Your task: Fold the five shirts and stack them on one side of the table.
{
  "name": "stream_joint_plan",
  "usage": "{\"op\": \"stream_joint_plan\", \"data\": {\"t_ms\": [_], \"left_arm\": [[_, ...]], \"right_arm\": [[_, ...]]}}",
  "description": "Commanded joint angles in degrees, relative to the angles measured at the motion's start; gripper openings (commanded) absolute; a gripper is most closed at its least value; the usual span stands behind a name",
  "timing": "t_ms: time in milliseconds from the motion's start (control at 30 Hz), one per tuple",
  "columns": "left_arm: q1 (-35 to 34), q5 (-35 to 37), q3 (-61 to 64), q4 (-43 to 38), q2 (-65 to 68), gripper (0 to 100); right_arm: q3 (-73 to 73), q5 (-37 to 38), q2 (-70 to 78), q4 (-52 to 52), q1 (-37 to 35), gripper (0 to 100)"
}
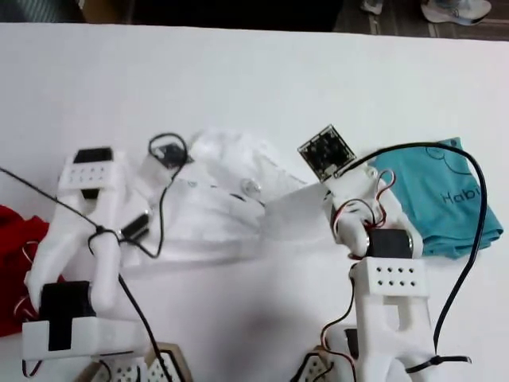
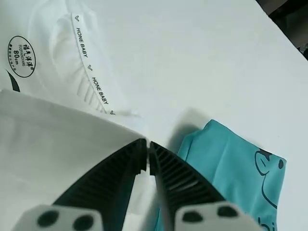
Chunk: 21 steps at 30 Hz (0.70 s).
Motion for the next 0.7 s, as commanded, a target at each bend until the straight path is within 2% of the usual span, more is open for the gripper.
{"op": "stream_joint_plan", "data": {"t_ms": [0, 233, 367, 467, 567, 667], "left_arm": [[0.3, 0.5, -10.9, 7.6, -0.8, 3], [0.3, 0.5, -23.9, 14.4, -0.8, 3], [0.6, 1.8, -21.3, 14.2, -0.2, 3], [2.2, 2.0, -12.4, 10.0, -0.3, 3], [3.3, 2.2, -4.2, 2.3, -0.3, 3], [3.4, 2.2, 0.0, -4.0, -0.3, 3]], "right_arm": [[-0.7, 0.3, 0.1, -2.2, 0.2, 2.1], [-4.1, -0.1, 0.2, -5.7, 0.3, 2.1], [-6.1, -0.1, 0.3, -5.2, 0.0, 2.1], [-5.9, -0.1, 0.3, -3.5, 0.0, 2.1], [-5.9, -0.1, 0.3, -2.9, 0.0, 2.1], [-5.9, -0.1, 0.3, -2.9, 0.0, 2.1]]}}
